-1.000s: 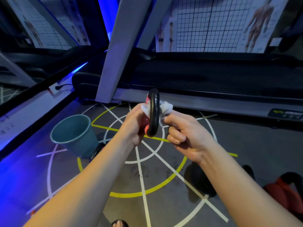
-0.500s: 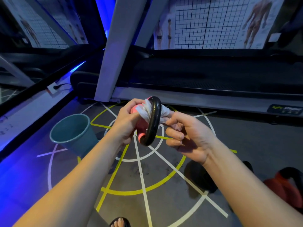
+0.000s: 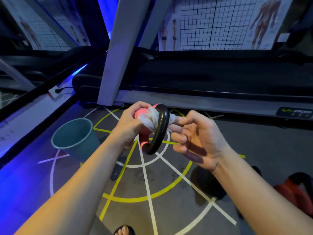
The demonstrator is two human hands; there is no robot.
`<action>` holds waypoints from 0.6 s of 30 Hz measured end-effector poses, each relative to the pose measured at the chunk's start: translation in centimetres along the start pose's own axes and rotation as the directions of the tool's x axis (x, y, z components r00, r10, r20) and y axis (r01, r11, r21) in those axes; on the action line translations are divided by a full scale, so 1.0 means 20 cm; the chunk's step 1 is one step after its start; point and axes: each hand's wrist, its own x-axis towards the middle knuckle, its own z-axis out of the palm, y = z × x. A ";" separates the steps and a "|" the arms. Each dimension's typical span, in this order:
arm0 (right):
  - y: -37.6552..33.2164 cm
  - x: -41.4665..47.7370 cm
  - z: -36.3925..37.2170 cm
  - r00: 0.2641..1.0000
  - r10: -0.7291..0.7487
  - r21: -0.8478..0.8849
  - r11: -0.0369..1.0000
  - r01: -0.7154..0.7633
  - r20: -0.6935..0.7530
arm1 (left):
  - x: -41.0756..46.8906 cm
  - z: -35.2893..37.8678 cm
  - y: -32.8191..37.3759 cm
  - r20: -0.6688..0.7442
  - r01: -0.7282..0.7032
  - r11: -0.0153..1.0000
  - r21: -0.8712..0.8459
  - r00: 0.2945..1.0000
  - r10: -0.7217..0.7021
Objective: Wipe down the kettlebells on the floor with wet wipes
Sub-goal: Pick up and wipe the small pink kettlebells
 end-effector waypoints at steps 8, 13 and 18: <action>0.01 -0.01 0.02 0.996 -0.043 -0.229 0.973 0.024 -0.078 | 0.06 -0.01 0.01 -0.125 0.026 0.977 -0.210 0.991 -0.053; 0.00 0.01 -0.02 0.993 -0.009 -0.111 0.994 -0.004 -0.114 | 0.02 -0.03 0.02 -0.098 -0.054 0.994 0.091 0.993 0.063; -0.04 0.00 -0.08 0.981 0.063 0.022 0.998 -0.060 -0.185 | -0.03 -0.01 0.05 -0.001 -0.214 0.893 0.397 0.973 0.233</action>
